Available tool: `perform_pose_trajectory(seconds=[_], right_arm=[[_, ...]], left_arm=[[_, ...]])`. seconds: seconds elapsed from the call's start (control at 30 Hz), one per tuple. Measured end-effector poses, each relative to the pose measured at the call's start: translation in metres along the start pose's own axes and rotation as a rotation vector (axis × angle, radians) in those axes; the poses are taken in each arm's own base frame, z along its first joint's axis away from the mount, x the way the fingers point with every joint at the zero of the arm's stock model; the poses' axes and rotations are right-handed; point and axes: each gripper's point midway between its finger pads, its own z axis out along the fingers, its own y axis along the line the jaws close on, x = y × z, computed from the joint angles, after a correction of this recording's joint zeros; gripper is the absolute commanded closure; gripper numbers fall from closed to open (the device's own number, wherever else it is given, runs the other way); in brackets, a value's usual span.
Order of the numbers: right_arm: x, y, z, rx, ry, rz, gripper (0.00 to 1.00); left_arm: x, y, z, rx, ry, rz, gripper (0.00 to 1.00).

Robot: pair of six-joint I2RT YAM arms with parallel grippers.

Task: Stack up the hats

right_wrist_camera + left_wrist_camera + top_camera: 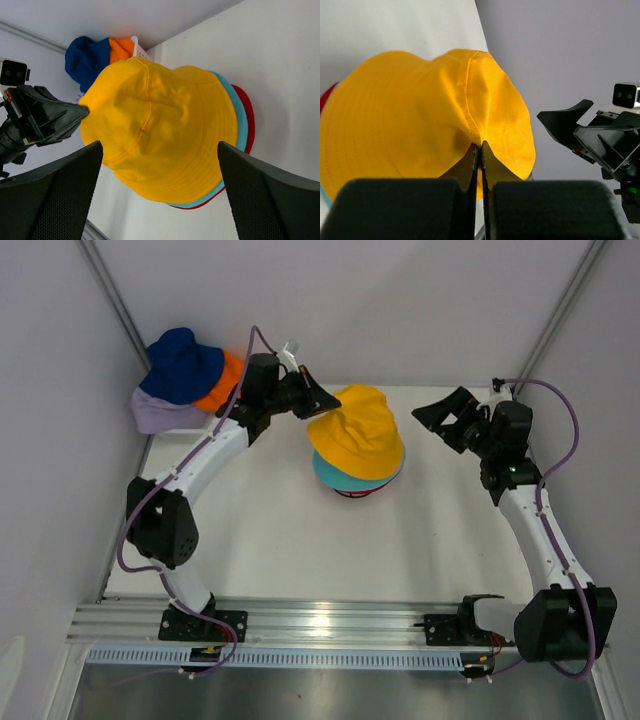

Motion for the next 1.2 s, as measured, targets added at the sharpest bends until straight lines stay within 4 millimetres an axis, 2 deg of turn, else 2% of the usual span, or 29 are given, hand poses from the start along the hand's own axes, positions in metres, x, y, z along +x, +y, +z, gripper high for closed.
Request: perform_pose_trajectory(seconds=[0.17,0.4,0.73,0.83,0.9,0.93,1.17,1.2], right_arm=[[0.013,0.005,0.015,-0.027,0.034,-0.010,0.01],[0.022,0.002,0.027,-0.027,0.057,-0.013,0.01],[0.043,-0.021,0.045,0.016,0.116,0.010,0.01],[0.050,-0.030,0.053,0.030,0.134,0.018,0.00],[0.053,-0.036,0.058,0.040,0.143,0.023,0.01],[0.055,-0.038,0.060,0.044,0.147,0.026,0.00],[0.061,-0.049,0.072,0.056,0.169,0.034,0.05],[0.061,-0.050,0.074,0.055,0.172,0.035,0.07]], left_arm=[[0.001,0.015,-0.016,-0.029,-0.021,-0.006,0.99],[0.006,0.026,-0.018,-0.035,-0.021,-0.013,0.98],[0.024,0.054,-0.016,-0.071,0.000,-0.023,0.91],[0.030,0.060,-0.018,-0.082,0.009,-0.014,0.85],[0.032,0.061,-0.022,-0.089,0.006,0.002,0.71],[0.031,0.061,-0.023,-0.089,0.005,0.008,0.69],[0.020,0.048,-0.043,-0.083,-0.031,0.076,0.44],[0.016,0.046,-0.049,-0.082,-0.042,0.083,0.43]])
